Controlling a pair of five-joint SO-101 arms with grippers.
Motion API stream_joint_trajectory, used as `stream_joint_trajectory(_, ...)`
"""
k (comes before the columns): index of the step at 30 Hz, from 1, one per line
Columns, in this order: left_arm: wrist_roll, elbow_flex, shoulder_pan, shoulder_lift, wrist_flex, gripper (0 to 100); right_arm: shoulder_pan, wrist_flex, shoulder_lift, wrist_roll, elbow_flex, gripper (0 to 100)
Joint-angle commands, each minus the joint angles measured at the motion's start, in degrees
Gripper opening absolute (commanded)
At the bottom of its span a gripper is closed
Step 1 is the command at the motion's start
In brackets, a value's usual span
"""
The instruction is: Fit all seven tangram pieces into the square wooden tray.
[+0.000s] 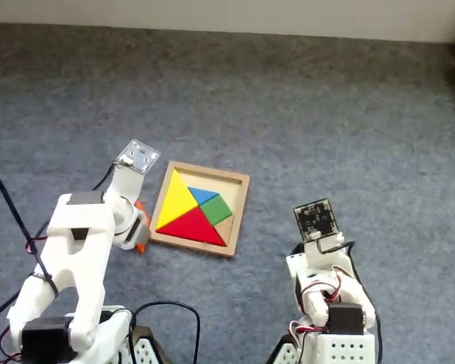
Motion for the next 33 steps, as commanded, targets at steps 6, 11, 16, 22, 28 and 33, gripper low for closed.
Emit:
stream_joint_trajectory(6,0.0,-2.9,0.8,3.9,-0.4,15,3.1,-0.7,-0.9,0.7,6.5,7.7)
stream_joint_trajectory(11,0.1,-6.1,1.4,6.4,2.4,12,3.3,-0.7,-0.9,0.7,6.5,7.7)
stream_joint_trajectory(16,0.1,-8.5,1.4,5.1,4.2,12,3.3,-0.7,-0.9,0.7,6.5,7.7)
stream_joint_trajectory(22,-0.1,-9.0,1.4,-0.8,4.6,10,3.3,-0.7,-0.9,0.7,6.5,7.7)
stream_joint_trajectory(28,-0.3,-10.8,4.6,-5.3,4.6,4,3.3,-0.8,-0.9,0.7,6.5,7.7)
stream_joint_trajectory(33,0.1,-10.7,6.5,-5.3,4.6,8,3.3,-0.8,-0.9,0.7,6.5,7.7)
